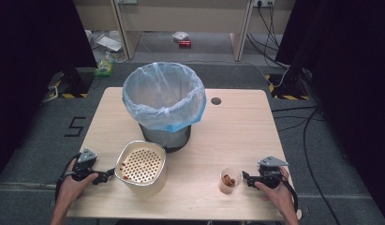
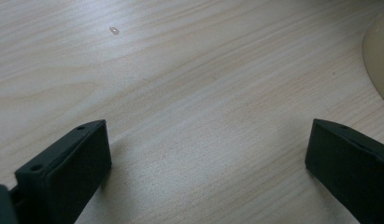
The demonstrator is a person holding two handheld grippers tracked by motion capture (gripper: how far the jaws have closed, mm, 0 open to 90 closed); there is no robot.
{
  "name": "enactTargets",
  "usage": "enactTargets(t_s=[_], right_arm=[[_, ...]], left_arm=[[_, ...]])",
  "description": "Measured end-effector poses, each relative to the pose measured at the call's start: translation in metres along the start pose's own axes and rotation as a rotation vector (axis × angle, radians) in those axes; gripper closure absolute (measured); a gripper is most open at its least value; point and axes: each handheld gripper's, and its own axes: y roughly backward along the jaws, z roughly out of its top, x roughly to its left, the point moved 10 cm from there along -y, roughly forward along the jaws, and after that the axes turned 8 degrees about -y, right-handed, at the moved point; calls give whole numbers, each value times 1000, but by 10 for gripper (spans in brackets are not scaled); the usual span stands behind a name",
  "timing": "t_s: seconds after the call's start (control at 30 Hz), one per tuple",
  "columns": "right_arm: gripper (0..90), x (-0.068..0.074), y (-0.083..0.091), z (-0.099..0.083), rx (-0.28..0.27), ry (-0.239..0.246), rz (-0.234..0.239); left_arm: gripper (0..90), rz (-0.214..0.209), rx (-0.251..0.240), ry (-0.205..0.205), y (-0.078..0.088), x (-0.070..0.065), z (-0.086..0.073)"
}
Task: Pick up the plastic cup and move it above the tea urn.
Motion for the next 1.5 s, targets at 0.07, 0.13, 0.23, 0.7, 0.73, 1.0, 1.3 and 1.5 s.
enactTargets(t_s=[0.07,0.13,0.23,0.7,0.73,1.0,1.3,1.5], right_arm=[[153,0,0,0,-2,2,-1],[157,-1,1,0,0,2,-9],[177,-5,2,1,-10,15,-35],[348,4,41,22,-105,-24,0],[380,9,45,25,-109,-18,12],[452,28,65,43,-139,-12,38],[499,60,80,55,-147,43,110],[518,81,79,56,-133,76,169]], left_arm=[[0,0,0,0,0,0,0],[0,0,0,0,0,0,0],[0,0,0,0,0,0,0],[0,0,0,0,0,0,0],[0,0,0,0,0,0,0],[0,0,0,0,0,0,0],[0,0,0,0,0,0,0],[0,0,0,0,0,0,0]])
